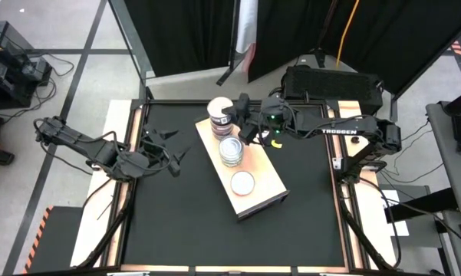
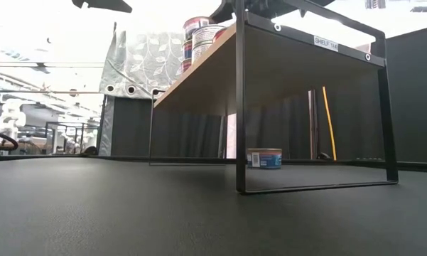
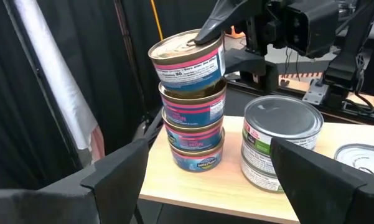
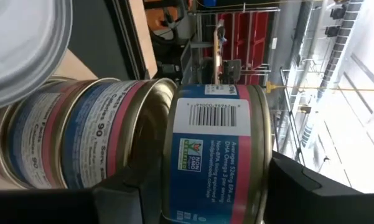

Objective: Stack canned seafood by type on shelf
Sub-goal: Stack the blue pink tuna can on top of the blue pink tuna cans on the shelf

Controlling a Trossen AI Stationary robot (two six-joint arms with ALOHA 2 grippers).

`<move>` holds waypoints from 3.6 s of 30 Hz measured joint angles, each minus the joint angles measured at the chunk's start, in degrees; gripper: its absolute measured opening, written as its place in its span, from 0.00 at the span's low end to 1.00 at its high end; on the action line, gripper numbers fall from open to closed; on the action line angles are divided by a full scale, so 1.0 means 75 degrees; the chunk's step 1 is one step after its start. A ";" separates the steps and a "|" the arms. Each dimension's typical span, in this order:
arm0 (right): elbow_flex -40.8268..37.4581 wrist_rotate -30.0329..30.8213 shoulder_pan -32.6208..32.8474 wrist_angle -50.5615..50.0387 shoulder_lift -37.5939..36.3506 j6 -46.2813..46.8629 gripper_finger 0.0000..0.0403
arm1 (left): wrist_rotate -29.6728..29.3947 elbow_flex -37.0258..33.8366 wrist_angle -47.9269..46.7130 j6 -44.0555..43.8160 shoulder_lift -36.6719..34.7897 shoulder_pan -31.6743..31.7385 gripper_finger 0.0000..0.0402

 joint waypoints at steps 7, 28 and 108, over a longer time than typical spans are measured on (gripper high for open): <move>0.0000 -0.0005 -0.0028 0.0022 0.0000 0.0091 0.48 | 0.0055 0.0000 0.0037 -0.0036 0.0000 0.0000 0.84; 0.0056 0.0006 -0.0102 -0.0045 -0.0023 0.0259 0.63 | 0.0314 0.0000 0.0048 -0.0047 0.0000 0.0000 0.84; 0.2088 -0.0412 -0.0609 -0.3649 0.0144 0.2462 0.84 | 0.0667 0.0000 0.0311 -0.0041 -0.0003 0.0000 0.84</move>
